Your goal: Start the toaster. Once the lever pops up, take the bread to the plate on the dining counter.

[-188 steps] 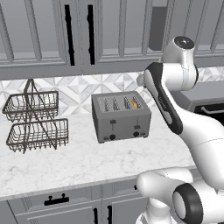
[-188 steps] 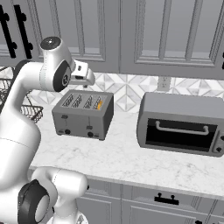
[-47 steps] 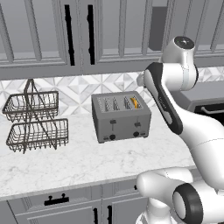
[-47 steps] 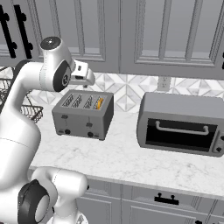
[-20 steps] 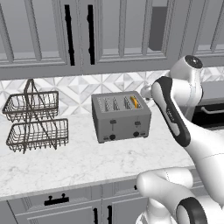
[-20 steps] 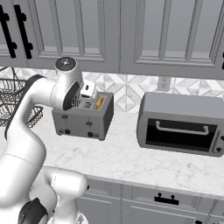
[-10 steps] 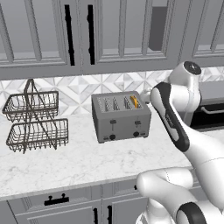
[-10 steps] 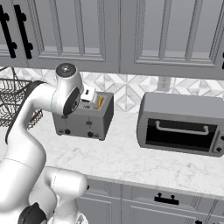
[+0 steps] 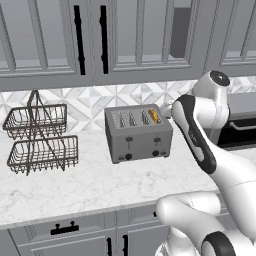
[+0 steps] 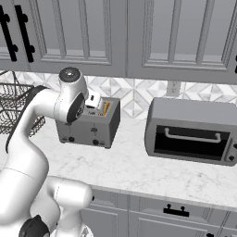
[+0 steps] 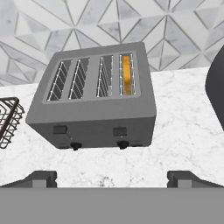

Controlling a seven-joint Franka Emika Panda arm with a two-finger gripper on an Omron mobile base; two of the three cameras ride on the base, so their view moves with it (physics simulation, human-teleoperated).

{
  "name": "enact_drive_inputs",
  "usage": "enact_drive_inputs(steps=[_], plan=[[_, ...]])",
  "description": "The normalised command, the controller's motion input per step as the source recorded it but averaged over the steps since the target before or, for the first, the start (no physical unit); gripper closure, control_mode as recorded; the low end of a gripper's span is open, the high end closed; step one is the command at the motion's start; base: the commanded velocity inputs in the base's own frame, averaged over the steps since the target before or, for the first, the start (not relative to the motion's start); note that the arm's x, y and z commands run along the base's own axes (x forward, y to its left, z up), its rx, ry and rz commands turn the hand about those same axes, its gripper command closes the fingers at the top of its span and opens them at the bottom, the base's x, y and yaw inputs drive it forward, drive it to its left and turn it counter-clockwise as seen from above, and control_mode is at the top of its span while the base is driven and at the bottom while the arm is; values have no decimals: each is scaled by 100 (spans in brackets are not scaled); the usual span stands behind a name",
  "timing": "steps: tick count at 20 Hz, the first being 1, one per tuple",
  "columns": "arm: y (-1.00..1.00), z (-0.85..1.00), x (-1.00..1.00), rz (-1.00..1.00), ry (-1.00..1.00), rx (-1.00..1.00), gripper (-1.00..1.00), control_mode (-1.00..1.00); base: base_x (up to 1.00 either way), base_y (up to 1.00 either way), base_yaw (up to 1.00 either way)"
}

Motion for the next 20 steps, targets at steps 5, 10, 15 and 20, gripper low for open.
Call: enact_drive_inputs(steps=[5,10,15,20], plan=[[0,0,1,0,0,0,-100,-100,0,0,0],[0,0,3,0,0,0,-100,-100,0,0,0],[-2,0,3,0,0,0,-100,-100,0,0,0],[-1,0,4,0,0,0,-100,-100,0,0,0]])
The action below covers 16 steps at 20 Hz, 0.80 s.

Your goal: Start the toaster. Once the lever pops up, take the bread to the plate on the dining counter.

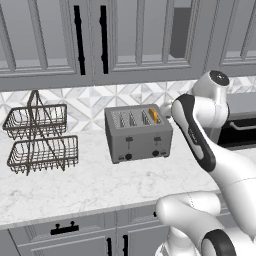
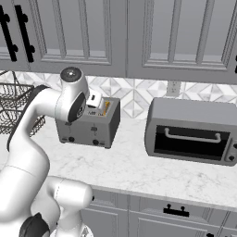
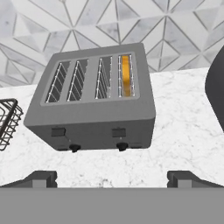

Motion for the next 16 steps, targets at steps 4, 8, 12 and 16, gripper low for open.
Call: enact_drive_inputs(steps=[4,8,12,16], plan=[[0,0,6,0,0,0,-100,-100,0,0,0],[-1,0,5,0,0,0,-100,-100,0,0,0],[-3,0,1,0,0,0,-100,-100,0,0,0],[-5,0,0,0,0,0,-100,-100,0,0,0]])
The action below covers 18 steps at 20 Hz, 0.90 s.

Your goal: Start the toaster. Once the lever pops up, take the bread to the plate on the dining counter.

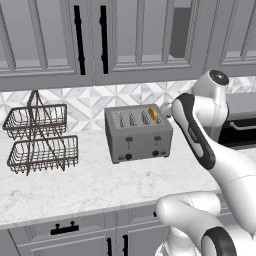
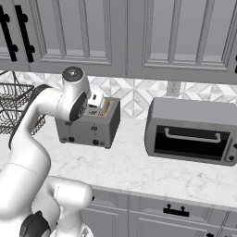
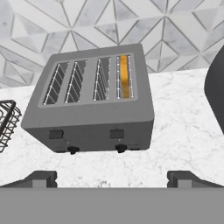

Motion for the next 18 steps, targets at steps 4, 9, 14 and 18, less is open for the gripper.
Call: enact_drive_inputs(steps=[4,9,14,18], plan=[[-3,-6,3,0,0,0,-100,-100,0,0,0],[-4,-13,15,-1,0,0,-100,-100,0,0,0],[-1,-21,21,0,0,-1,-100,-100,0,0,0],[0,-25,21,0,-4,-7,-100,-100,0,0,0]])
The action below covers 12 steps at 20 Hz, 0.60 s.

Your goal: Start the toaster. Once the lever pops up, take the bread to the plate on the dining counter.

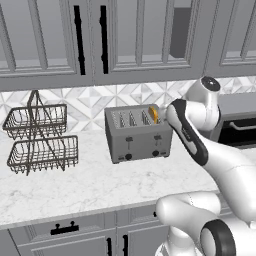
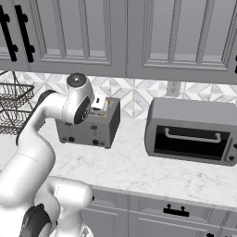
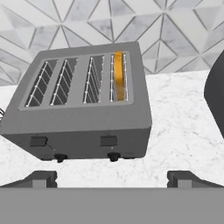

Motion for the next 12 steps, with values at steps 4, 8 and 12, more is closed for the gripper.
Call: enact_drive_inputs(steps=[4,8,12], plan=[[0,-21,30,0,-2,-8,-100,-100,0,0,0],[0,-16,28,0,0,-3,-100,-100,0,0,0],[0,-19,35,0,0,0,-100,-100,0,0,0]])
